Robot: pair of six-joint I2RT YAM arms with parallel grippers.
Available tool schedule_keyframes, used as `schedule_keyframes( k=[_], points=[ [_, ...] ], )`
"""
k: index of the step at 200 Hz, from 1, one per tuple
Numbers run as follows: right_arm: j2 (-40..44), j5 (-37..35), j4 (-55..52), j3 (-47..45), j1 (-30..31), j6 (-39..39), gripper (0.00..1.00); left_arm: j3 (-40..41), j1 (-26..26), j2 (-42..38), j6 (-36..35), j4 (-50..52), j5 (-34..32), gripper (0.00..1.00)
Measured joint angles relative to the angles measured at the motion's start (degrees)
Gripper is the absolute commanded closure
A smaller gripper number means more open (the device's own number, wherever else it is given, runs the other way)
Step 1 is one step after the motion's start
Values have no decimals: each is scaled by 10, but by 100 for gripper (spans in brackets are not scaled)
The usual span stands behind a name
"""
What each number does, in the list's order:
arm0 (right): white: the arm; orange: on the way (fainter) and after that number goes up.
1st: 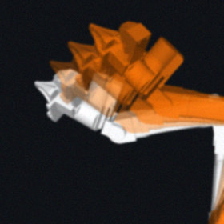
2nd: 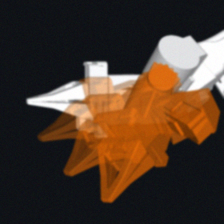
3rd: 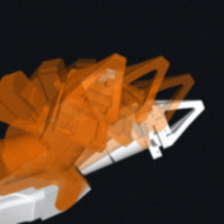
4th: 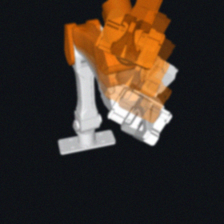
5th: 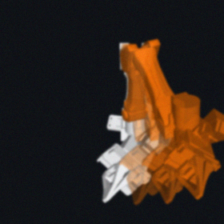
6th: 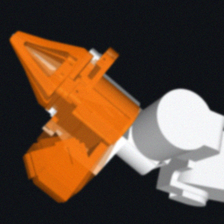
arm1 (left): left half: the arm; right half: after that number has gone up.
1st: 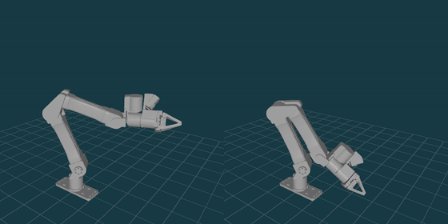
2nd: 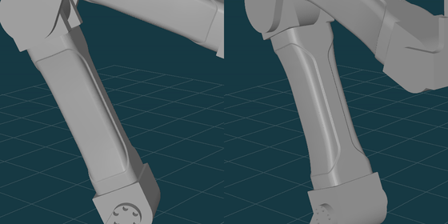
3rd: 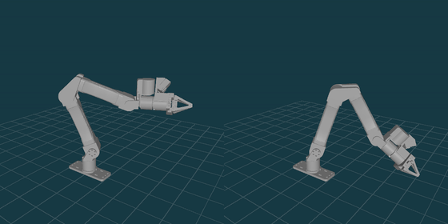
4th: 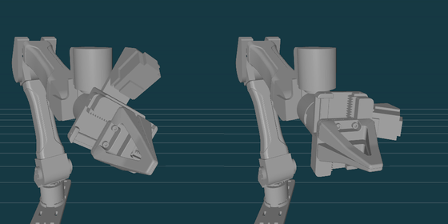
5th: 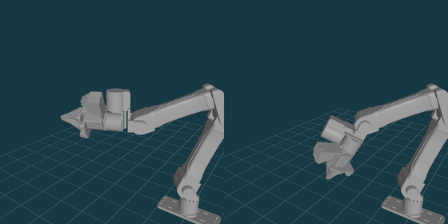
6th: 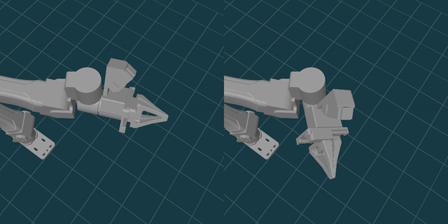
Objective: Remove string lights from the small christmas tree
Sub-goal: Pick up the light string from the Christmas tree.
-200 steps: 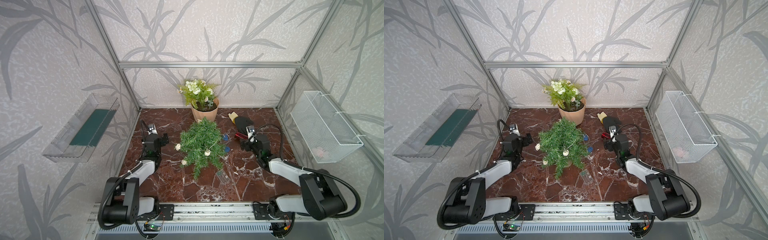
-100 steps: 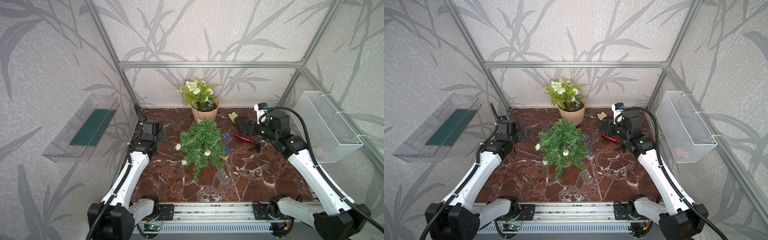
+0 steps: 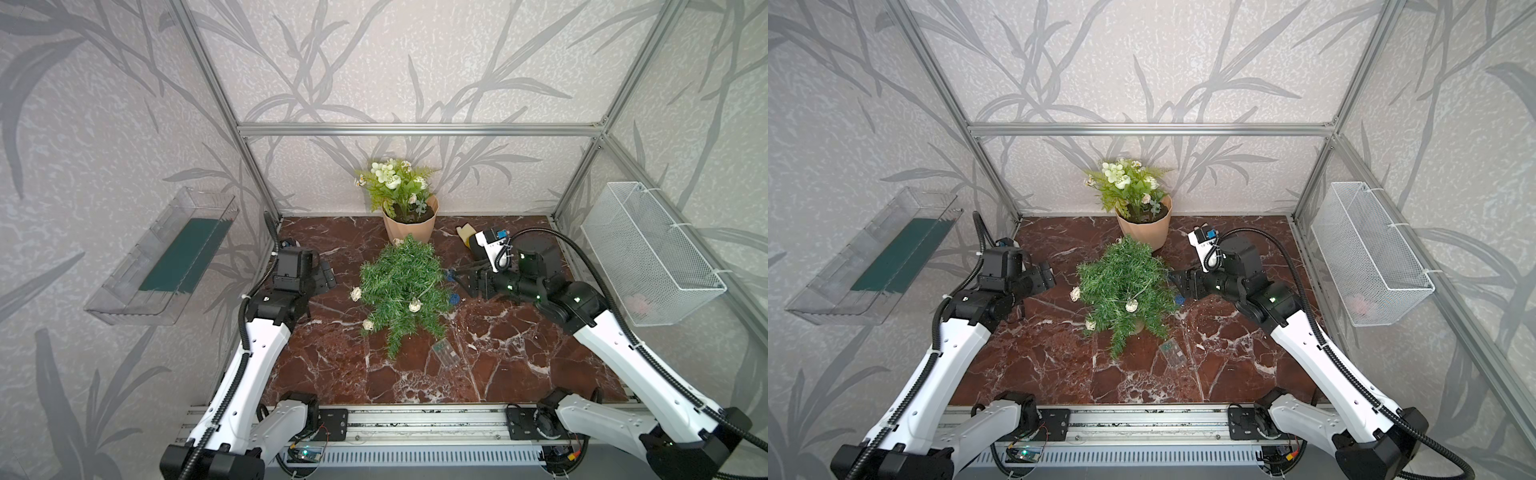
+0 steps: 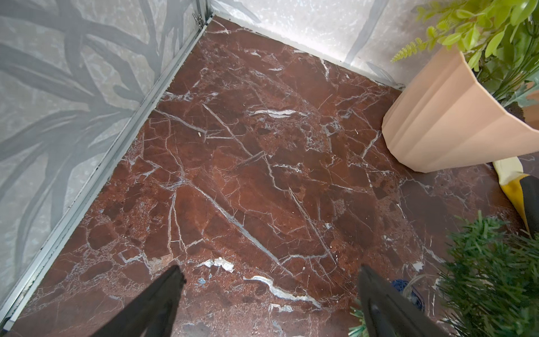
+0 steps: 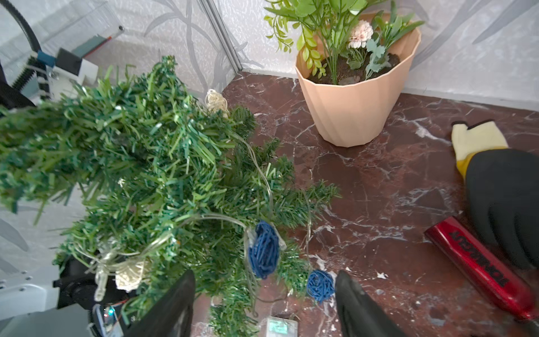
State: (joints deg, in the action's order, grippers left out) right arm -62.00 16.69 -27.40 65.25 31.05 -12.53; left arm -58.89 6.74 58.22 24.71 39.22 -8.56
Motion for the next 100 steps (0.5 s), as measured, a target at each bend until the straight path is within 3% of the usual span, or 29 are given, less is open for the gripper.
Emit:
schedule_keyframes(
  k=[67,100],
  points=[
    [-48,-18,52,-9,43,96,39,0,4,-11,7,0,9,25],
    [-78,-44,68,-2,70,125,47,0,7,-17,9,0,10,26]
  ],
)
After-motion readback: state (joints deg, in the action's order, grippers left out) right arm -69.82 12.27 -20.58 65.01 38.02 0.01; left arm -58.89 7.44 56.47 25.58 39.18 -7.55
